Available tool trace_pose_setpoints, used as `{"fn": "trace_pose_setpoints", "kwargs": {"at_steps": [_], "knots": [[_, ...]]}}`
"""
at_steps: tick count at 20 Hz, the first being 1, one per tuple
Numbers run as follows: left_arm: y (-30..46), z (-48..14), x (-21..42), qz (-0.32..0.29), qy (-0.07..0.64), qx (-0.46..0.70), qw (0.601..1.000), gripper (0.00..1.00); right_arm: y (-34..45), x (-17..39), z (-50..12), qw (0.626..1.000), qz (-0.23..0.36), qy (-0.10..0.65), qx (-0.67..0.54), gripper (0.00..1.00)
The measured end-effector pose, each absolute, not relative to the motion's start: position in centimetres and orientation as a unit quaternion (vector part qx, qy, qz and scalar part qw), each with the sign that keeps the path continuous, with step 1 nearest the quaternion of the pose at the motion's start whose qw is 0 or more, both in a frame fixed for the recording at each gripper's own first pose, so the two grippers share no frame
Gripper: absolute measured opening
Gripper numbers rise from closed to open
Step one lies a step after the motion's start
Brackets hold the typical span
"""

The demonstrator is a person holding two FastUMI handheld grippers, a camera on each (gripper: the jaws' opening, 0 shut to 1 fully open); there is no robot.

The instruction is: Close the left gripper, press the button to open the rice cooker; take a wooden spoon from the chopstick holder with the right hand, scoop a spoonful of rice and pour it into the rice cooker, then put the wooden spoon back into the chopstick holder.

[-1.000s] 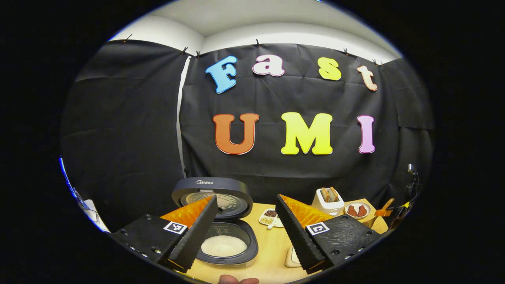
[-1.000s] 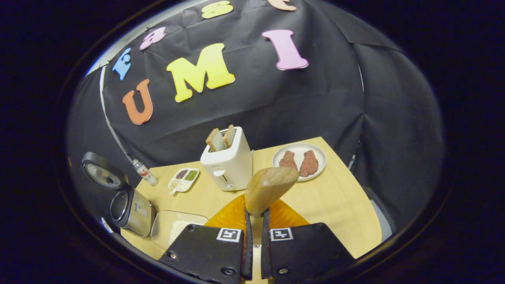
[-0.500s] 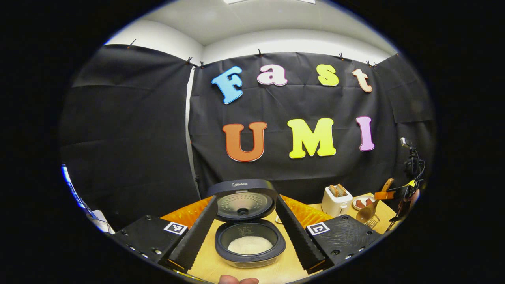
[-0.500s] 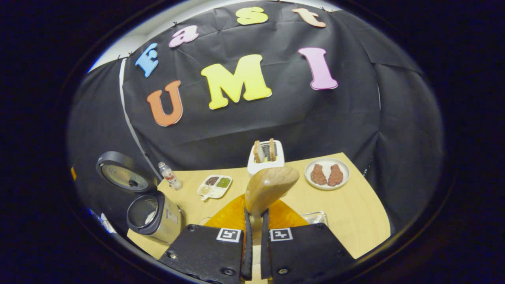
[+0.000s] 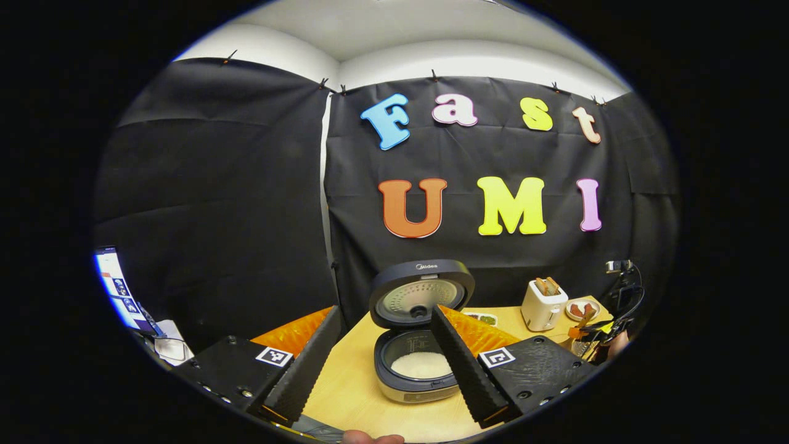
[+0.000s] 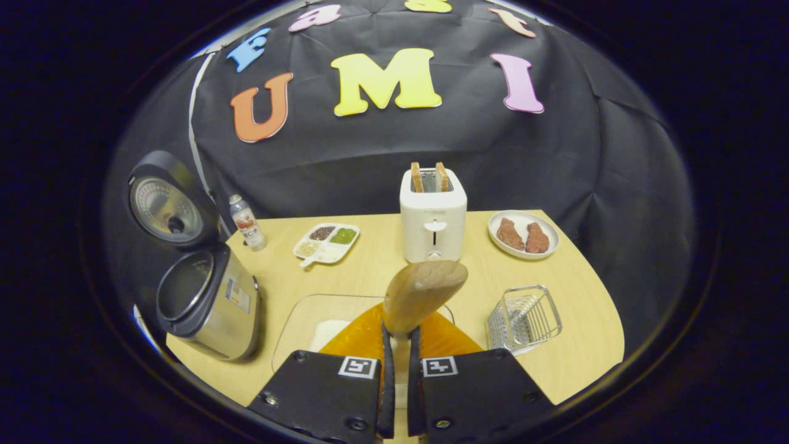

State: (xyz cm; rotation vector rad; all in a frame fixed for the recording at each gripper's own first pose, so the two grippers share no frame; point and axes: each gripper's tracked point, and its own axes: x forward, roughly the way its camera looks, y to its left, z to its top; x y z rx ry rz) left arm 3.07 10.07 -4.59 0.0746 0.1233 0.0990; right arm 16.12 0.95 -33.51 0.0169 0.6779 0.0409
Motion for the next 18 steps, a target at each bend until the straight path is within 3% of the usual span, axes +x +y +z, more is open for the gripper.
{"fn": "trace_pose_setpoints", "kwargs": {"at_steps": [6,18], "knots": [[11.7,-5.5,2.3,0.058,0.075,0.040,0.995,0.95,3.6,15.2,-36.1,0.938,0.019,0.346,0.021,0.13],[13.1,-6.2,1.7,0.066,0.084,0.050,0.993,0.95,8.9,15.1,-35.9,0.891,0.034,0.386,0.237,0.13]]}}
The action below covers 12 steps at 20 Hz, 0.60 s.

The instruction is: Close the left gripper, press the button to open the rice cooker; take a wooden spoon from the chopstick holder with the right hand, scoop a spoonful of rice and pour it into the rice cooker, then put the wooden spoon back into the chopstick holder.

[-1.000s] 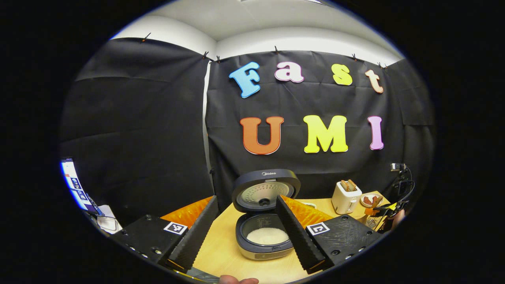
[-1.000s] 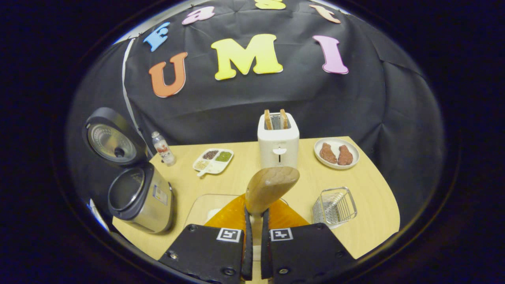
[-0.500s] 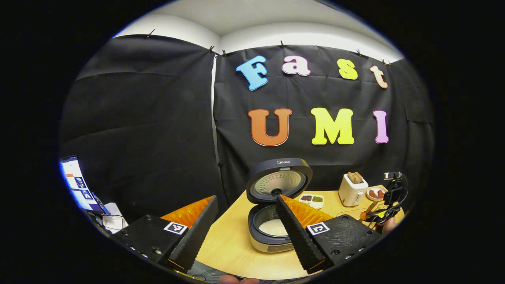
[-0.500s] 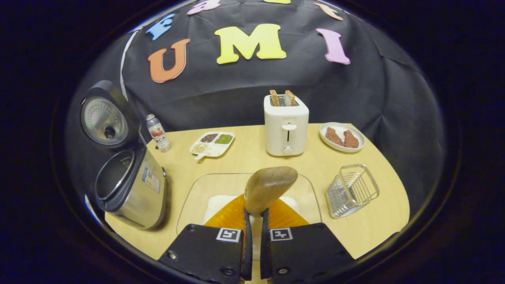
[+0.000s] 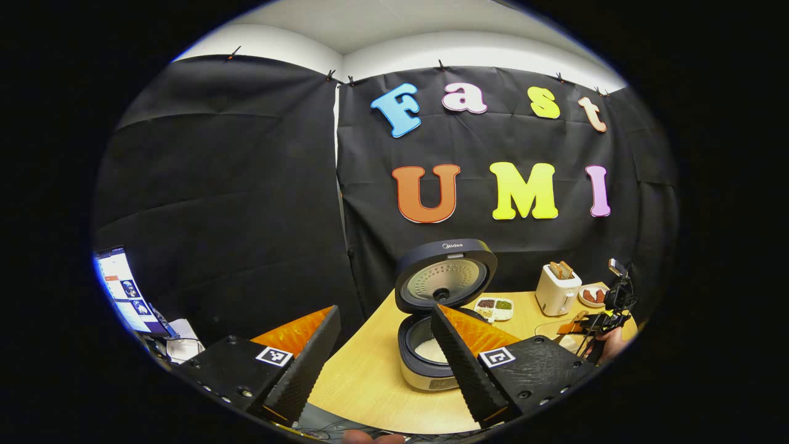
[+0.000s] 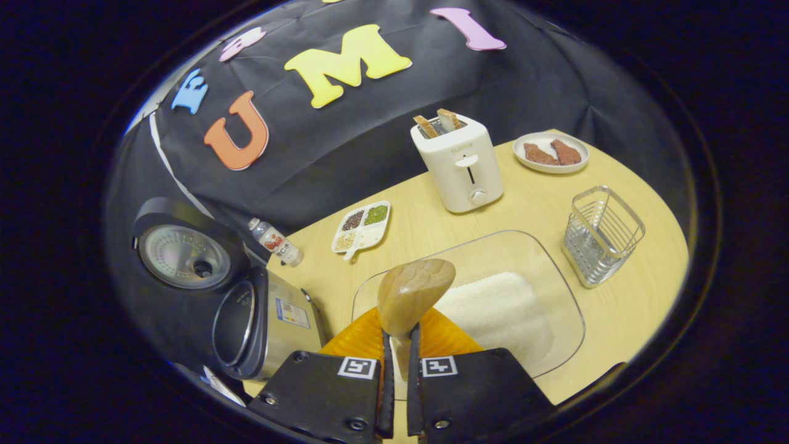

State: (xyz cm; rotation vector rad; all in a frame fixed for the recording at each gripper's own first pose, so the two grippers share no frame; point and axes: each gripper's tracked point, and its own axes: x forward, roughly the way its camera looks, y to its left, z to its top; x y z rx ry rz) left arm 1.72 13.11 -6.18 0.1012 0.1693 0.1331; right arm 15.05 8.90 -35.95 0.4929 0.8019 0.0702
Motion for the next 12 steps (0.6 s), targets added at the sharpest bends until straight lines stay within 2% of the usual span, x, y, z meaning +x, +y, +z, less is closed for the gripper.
{"fn": "trace_pose_setpoints", "kwargs": {"at_steps": [5,12], "knots": [[12.2,-6.0,2.2,0.062,0.084,0.048,0.993,0.95,7.2,15.2,-36.4,0.867,0.021,0.388,0.310,0.13],[9.4,-5.7,2.9,0.043,0.083,0.046,0.995,0.95,4.0,15.1,-36.9,0.796,0.004,0.379,0.472,0.13]]}}
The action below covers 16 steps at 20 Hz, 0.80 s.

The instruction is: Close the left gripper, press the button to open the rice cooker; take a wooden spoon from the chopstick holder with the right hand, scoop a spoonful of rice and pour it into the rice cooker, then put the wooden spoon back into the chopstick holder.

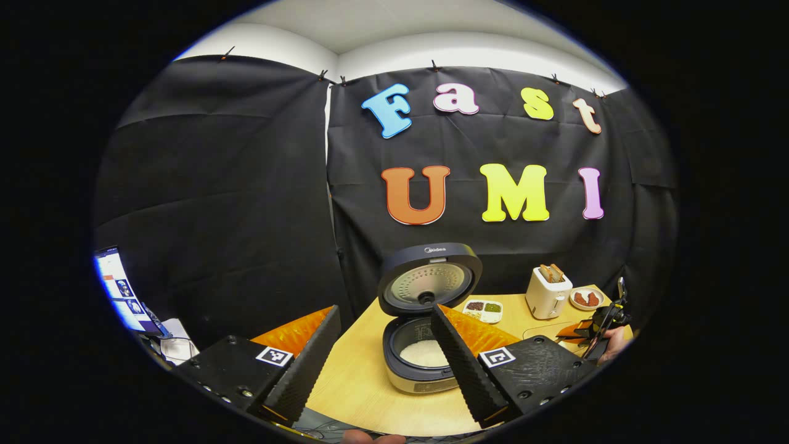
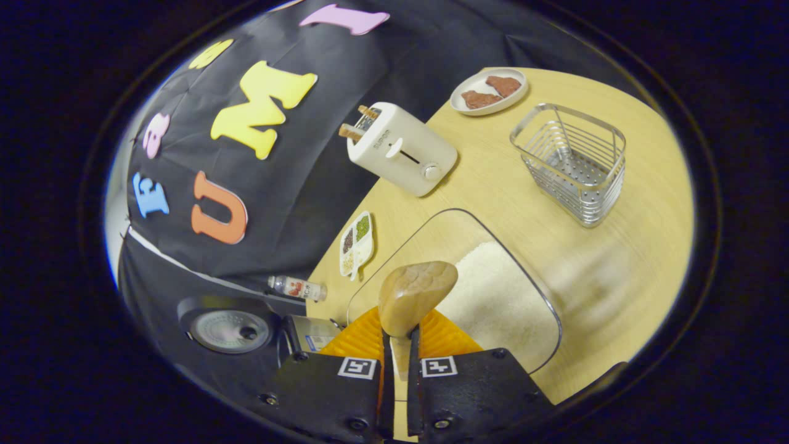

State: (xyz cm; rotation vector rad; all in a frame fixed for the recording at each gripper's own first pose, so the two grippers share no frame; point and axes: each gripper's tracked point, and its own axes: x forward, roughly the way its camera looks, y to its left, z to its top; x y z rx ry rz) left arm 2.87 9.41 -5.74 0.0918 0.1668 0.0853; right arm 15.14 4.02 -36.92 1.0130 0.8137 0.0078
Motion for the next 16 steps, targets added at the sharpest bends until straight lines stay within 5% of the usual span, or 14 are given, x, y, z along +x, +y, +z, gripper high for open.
{"fn": "trace_pose_setpoints", "kwargs": {"at_steps": [9,16], "knots": [[6.0,-5.0,2.9,0.030,0.069,0.031,0.997,0.95,-0.1,15.5,-30.5,0.789,0.025,0.324,0.522,0.13],[6.0,-4.4,1.3,0.039,0.048,0.035,0.997,0.95,3.9,16.2,-22.5,0.782,0.085,0.301,0.540,0.13]]}}
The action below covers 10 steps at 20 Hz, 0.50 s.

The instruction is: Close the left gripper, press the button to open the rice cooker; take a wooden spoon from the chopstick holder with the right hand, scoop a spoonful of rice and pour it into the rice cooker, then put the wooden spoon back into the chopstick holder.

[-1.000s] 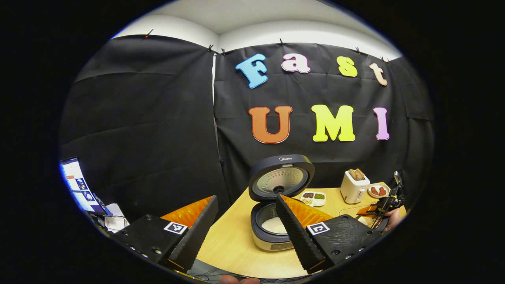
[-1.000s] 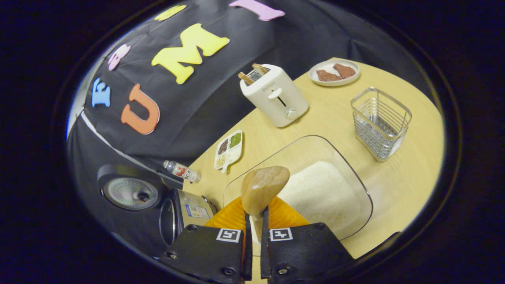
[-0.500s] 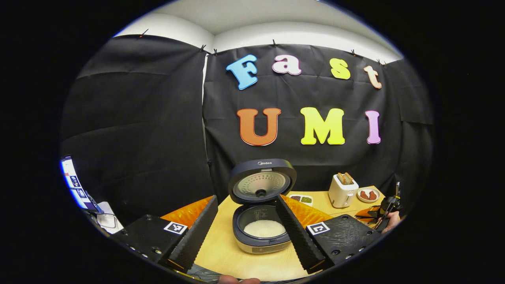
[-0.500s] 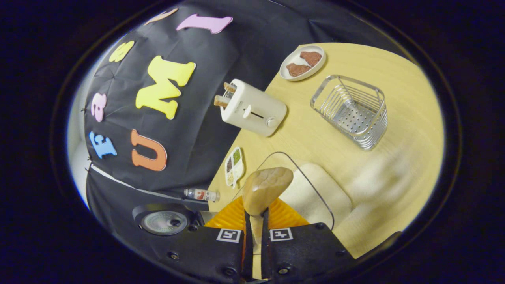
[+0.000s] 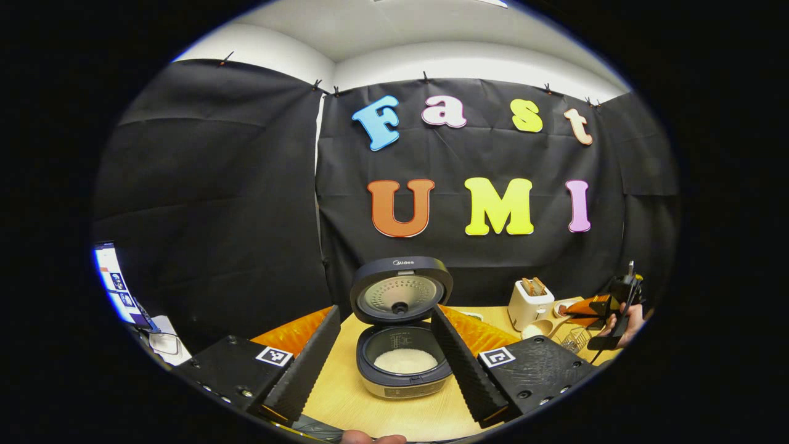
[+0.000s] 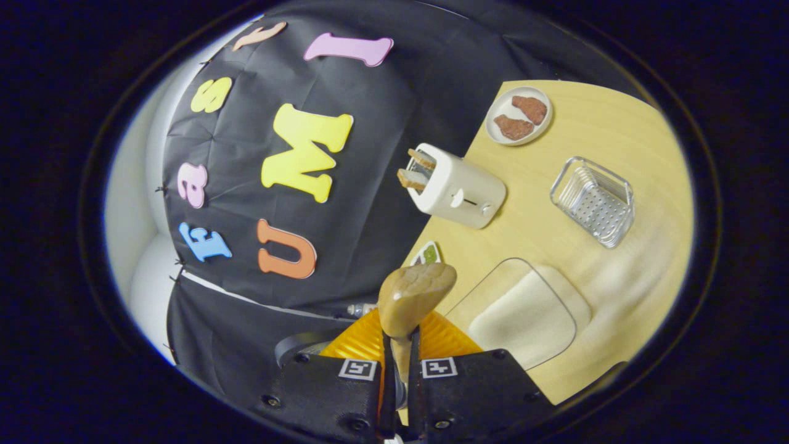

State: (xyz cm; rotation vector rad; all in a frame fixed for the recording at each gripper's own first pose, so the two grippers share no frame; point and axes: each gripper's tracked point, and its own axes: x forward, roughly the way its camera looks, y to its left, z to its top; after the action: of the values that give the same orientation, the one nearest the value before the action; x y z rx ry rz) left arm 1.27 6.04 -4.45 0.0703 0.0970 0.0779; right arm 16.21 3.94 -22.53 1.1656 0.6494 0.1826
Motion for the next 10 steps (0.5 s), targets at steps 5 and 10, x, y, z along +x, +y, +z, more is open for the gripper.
{"fn": "trace_pose_setpoints", "kwargs": {"at_steps": [5,10], "knots": [[7.8,-4.6,-0.6,0.062,0.043,0.035,0.997,0.95,11.7,16.9,-18.3,0.771,0.149,0.312,0.535,0.13],[10.1,-5.1,-2.7,0.083,0.044,0.021,0.995,0.94,20.1,16.7,-17.1,0.771,0.201,0.339,0.500,0.13]]}}
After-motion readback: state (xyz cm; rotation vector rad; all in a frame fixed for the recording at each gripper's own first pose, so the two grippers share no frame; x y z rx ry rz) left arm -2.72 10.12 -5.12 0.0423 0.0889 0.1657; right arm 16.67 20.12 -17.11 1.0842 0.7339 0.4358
